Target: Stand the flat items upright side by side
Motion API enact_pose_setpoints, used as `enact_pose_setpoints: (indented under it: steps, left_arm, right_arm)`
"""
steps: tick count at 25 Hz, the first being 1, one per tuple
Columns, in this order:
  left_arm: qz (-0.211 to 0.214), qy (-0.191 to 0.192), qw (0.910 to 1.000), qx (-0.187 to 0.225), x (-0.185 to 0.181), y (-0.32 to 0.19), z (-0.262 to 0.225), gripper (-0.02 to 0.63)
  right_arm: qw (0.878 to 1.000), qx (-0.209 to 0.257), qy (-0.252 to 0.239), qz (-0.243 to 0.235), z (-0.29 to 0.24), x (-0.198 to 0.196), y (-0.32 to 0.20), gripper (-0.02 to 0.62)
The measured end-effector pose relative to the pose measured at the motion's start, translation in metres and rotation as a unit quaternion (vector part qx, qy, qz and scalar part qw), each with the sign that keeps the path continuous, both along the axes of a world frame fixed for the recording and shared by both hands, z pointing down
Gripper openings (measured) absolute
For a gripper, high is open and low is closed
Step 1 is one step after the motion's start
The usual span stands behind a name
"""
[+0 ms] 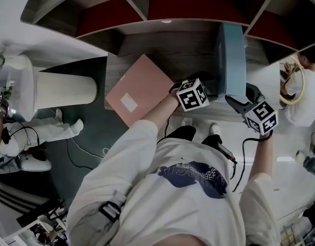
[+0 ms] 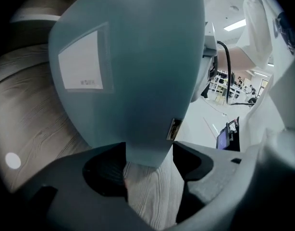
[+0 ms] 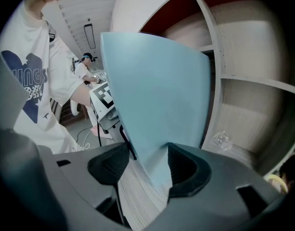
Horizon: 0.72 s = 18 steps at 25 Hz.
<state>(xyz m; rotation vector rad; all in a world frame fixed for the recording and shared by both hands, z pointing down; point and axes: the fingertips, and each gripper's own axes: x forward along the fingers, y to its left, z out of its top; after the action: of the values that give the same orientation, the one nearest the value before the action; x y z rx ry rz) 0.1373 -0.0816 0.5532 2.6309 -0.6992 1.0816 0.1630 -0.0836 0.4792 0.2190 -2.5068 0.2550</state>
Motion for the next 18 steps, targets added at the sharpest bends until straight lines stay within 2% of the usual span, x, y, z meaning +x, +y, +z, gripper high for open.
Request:
enact_pose_setpoints:
  steps: [8,18]
  left_arm:
    - [-0.047,0.022,0.9986,0.011,-0.009,0.004,-0.015,0.313]
    - [-0.045,-0.003,0.9983,0.037,-0.015,-0.012,-0.017,0.311]
  right_arm:
    - [1.0,0.007,-0.008,0.025,0.0,-0.003,-0.006,0.247]
    - [0.999,0.012,-0.012,0.045,0.0,-0.004,-0.013,0.248]
